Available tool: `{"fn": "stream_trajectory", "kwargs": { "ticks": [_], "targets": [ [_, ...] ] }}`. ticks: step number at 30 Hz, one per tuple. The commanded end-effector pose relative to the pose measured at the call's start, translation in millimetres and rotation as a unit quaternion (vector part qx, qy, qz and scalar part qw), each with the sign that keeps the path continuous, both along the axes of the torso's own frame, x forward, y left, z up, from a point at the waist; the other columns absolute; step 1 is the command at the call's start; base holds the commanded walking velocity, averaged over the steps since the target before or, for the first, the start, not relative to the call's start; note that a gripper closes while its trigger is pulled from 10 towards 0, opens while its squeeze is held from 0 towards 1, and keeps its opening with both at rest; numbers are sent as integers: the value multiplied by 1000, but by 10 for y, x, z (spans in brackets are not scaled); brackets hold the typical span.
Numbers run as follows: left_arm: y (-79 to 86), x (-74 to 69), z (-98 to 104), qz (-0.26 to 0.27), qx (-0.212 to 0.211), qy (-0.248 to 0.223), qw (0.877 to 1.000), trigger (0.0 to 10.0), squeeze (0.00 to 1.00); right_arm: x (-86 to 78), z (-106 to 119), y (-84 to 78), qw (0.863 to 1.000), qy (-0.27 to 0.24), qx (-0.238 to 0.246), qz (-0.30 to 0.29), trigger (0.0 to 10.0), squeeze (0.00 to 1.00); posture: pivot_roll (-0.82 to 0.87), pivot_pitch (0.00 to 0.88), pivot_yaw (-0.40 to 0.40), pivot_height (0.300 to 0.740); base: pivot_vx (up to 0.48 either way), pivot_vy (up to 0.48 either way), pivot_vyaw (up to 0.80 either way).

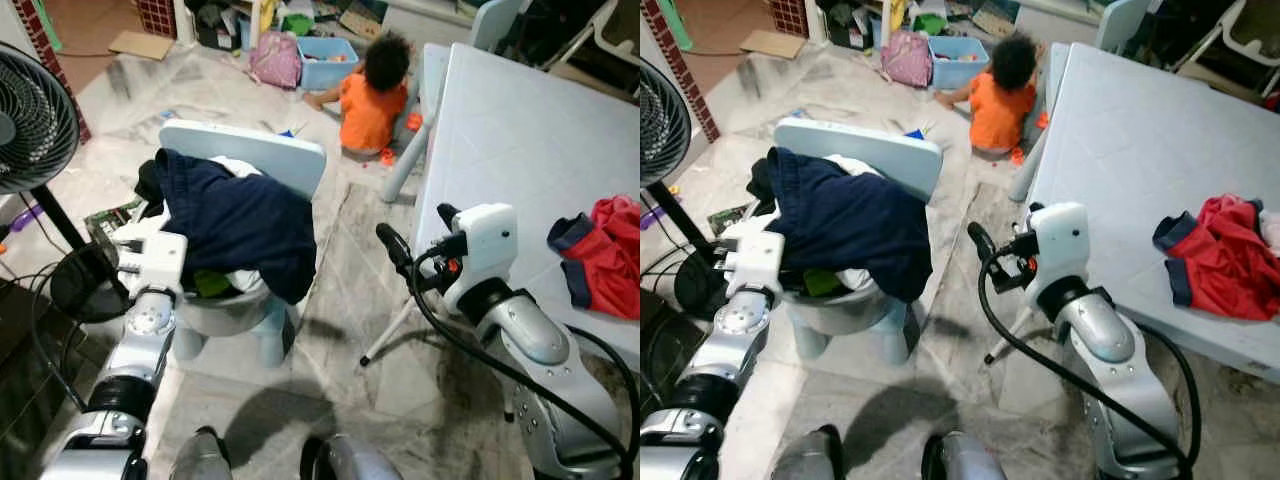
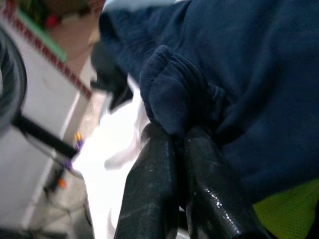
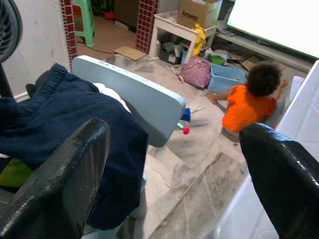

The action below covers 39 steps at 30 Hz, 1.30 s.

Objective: Hang hanger

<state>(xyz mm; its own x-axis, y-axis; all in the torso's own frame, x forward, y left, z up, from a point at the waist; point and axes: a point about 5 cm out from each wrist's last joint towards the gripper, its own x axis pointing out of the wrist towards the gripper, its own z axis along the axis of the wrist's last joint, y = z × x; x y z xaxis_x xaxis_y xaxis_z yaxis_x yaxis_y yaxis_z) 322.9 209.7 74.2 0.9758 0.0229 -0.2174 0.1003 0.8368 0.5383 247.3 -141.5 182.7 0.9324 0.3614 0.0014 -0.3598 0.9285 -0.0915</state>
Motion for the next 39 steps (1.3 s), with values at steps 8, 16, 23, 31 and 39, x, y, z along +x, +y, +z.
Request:
{"fn": "stream_trajectory", "kwargs": {
  "ticks": [8,16,23,31,39],
  "targets": [
    [-441,-240,-212,-225,10,128,966,0,0,50,-58,-29,1000,3,2,-17,10000,0,-108,130,-131,740,0,0,0],
    [-324,-179,-218,-150,-32,126,980,10000,0,74,-64,-27,1000,1,3,-19,10000,0,-109,124,-132,740,0,0,0],
    [-223,-153,-251,-40,-167,124,977,10000,1000,80,-61,-31,1000,-1,2,-19,10000,0,-113,122,-136,740,0,0,0],
    [-279,-174,-275,101,-381,89,915,10000,1000,88,-56,-29,1000,-3,1,-16,10000,0,-113,121,-143,740,0,0,0],
    [-336,-265,-433,177,-468,131,856,10000,1000,86,-56,-16,1000,-3,0,-11,10000,0,-113,126,-148,740,0,0,0]
  ]
}}
